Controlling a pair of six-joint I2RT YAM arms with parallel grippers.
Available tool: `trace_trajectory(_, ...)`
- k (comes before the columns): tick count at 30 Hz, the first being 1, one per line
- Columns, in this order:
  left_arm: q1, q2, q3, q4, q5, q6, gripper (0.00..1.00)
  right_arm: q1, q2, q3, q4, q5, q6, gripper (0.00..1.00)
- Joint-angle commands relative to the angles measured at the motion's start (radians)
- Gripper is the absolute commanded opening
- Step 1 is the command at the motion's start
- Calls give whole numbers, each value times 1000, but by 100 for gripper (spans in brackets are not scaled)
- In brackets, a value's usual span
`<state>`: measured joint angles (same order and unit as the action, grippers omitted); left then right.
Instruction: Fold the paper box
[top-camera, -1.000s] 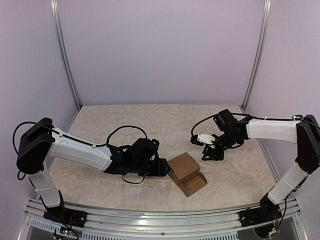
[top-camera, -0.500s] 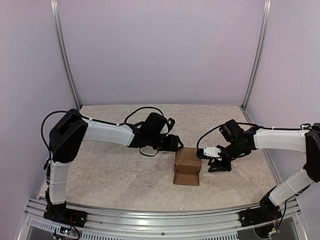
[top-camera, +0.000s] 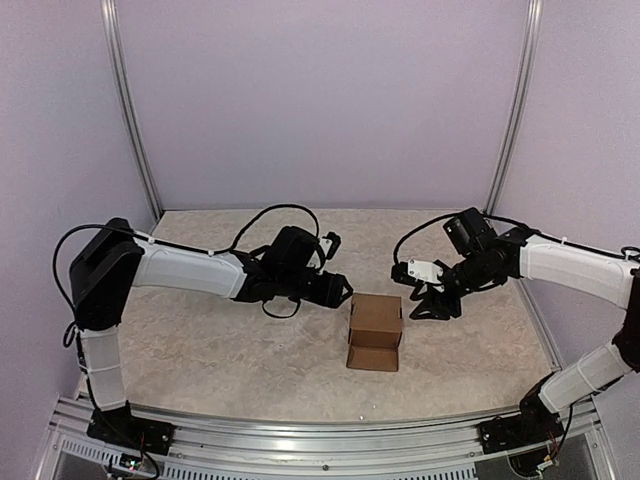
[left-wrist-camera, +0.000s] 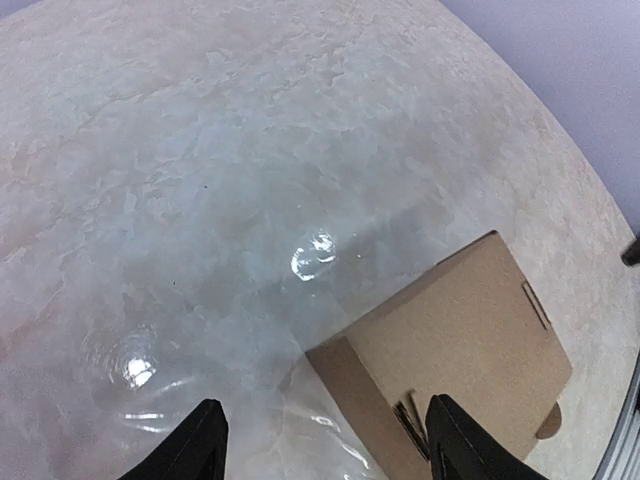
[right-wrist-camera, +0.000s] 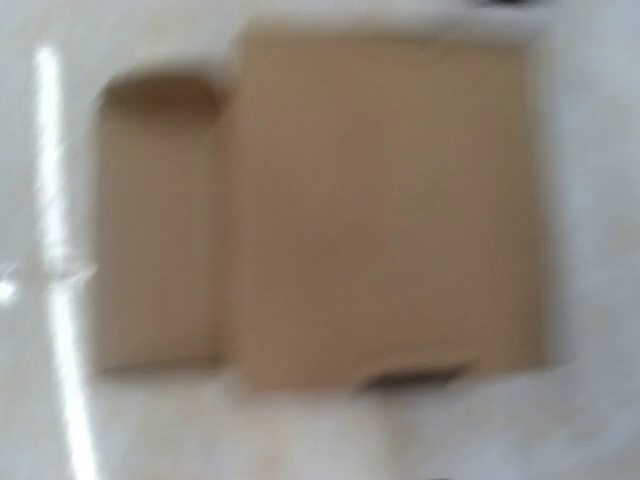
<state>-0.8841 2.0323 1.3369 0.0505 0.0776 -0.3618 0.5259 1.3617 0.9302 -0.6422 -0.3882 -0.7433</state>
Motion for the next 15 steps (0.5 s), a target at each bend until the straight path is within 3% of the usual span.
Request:
trace_trajectory(1,-100,-232,-149,23,-192,1,67,-9,120,140,41,-29,68,48)
trace_trajectory(9,-264,-268,-178,-195,-288,-170,68,-9,485,418,-29,-150,99,56)
trace_trajectory(15,-302,-239,-216,-220,-275,-234,67,-11,530,422,-61,-165,148,53)
